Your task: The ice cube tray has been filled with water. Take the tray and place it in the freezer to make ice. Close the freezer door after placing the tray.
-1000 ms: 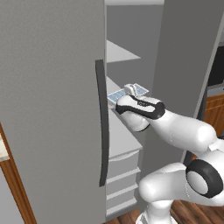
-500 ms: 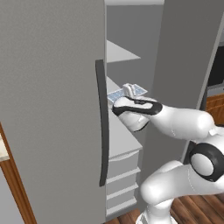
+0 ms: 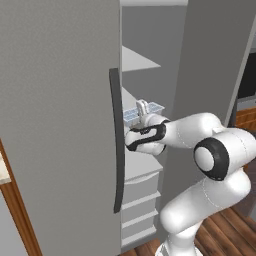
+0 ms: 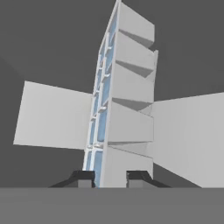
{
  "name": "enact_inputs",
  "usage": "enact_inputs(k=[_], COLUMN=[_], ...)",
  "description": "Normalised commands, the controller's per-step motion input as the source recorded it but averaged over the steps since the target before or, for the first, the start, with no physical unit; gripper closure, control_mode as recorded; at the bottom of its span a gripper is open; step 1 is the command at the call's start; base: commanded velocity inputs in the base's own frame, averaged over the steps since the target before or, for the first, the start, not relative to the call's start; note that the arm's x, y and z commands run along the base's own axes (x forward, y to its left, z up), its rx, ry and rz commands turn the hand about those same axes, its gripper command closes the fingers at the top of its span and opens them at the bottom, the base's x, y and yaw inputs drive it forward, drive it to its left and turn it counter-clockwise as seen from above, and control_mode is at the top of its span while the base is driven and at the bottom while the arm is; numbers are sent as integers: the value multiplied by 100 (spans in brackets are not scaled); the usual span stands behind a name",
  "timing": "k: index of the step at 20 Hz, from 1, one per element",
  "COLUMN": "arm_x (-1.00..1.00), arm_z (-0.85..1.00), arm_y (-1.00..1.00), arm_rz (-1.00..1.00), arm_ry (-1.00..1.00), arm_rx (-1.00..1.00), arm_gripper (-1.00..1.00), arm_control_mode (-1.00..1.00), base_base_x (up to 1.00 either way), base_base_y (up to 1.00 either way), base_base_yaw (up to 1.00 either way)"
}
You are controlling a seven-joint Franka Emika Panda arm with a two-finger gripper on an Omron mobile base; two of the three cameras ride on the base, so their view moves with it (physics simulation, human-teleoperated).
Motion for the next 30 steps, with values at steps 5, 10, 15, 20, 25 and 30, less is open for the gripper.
enact_inputs(k=[5, 10, 15, 20, 25, 30], arm_x=[48, 56, 59, 65, 64, 64], arm_z=[0, 0, -1, -26, -54, -51], arm_y=[0, 0, 0, 0, 0, 0], arm_rz=[-2, -1, 0, 0, 0, 0], arm_ry=[16, 16, 16, 14, 11, 12], arm_rx=[0, 0, 0, 0, -1, 0], arm_gripper=[100, 100, 100, 100, 100, -100], arm_control_mode=[-100, -100, -100, -100, -100, -100], base_base_x=[0, 0, 0, 0, 0, 0], base_base_y=[0, 0, 0, 0, 0, 0], base_base_yaw=[0, 0, 0, 0, 0, 0])
